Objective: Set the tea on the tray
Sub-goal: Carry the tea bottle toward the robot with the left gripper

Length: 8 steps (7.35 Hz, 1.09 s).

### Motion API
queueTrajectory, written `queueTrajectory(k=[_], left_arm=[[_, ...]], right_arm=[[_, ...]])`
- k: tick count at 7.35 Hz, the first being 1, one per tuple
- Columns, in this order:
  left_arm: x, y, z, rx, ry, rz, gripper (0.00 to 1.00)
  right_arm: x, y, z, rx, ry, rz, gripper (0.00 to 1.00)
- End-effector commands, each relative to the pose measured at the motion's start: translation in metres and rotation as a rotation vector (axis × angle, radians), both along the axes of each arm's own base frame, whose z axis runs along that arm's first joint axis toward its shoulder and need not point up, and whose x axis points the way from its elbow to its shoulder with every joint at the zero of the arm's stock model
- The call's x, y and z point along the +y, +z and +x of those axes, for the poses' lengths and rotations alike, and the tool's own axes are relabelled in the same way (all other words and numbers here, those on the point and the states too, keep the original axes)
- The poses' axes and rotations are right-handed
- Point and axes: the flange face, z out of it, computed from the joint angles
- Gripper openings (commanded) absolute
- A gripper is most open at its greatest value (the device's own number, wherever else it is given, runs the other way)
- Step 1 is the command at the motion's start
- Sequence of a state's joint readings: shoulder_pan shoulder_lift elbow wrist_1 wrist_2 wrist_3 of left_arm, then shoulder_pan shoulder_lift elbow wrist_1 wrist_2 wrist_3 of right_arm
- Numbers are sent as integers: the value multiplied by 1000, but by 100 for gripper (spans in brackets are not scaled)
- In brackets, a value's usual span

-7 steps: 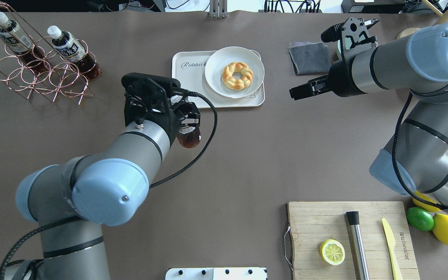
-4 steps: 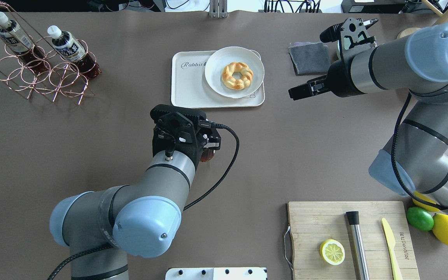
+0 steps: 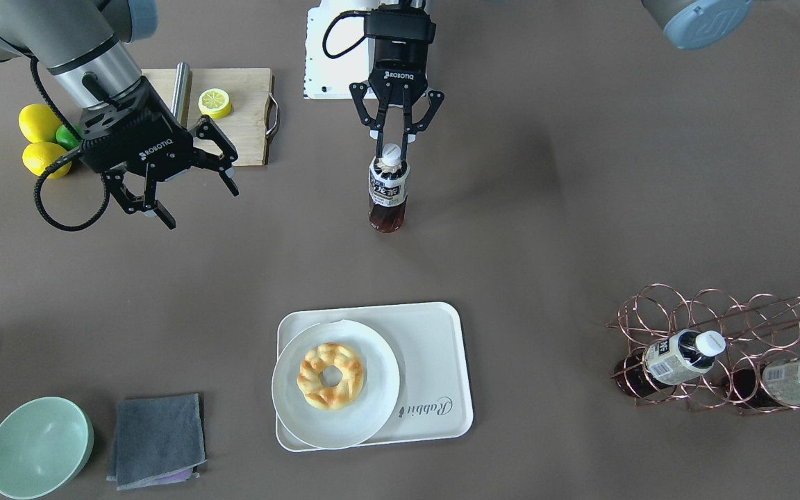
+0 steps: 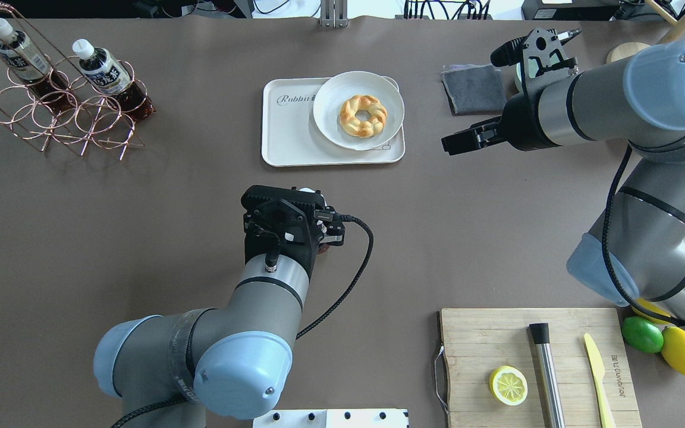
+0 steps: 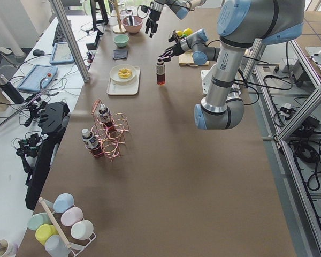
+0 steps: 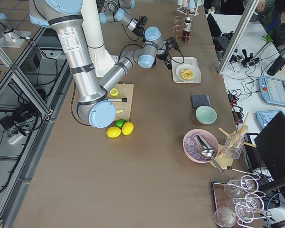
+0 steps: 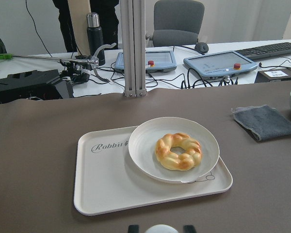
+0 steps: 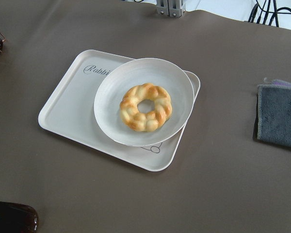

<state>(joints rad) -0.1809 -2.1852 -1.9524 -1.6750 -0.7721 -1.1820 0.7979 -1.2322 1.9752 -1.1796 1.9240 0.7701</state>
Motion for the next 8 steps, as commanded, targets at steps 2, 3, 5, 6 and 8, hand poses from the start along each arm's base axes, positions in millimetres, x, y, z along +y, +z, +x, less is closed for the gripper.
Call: queueTrajectory(k=[2,3,5,6,8], left_arm=[[1,11,6,-31,-14,7,19],[1,11,7,-33,-14,7,29],[1,6,1,-26,-9,14,93],[3,-2,-9,-2,-4,15,97],[8,-25,-58,28,15,72,97]], right_arm=[[3,1,-1,0,-4,0,100],[2,1,-1,1,-3,0,100],[3,0,-2,1,-2,2,100],[3,-1,-3,0,-3,3,100],[5,-10,-10,-8,-9,17,100]])
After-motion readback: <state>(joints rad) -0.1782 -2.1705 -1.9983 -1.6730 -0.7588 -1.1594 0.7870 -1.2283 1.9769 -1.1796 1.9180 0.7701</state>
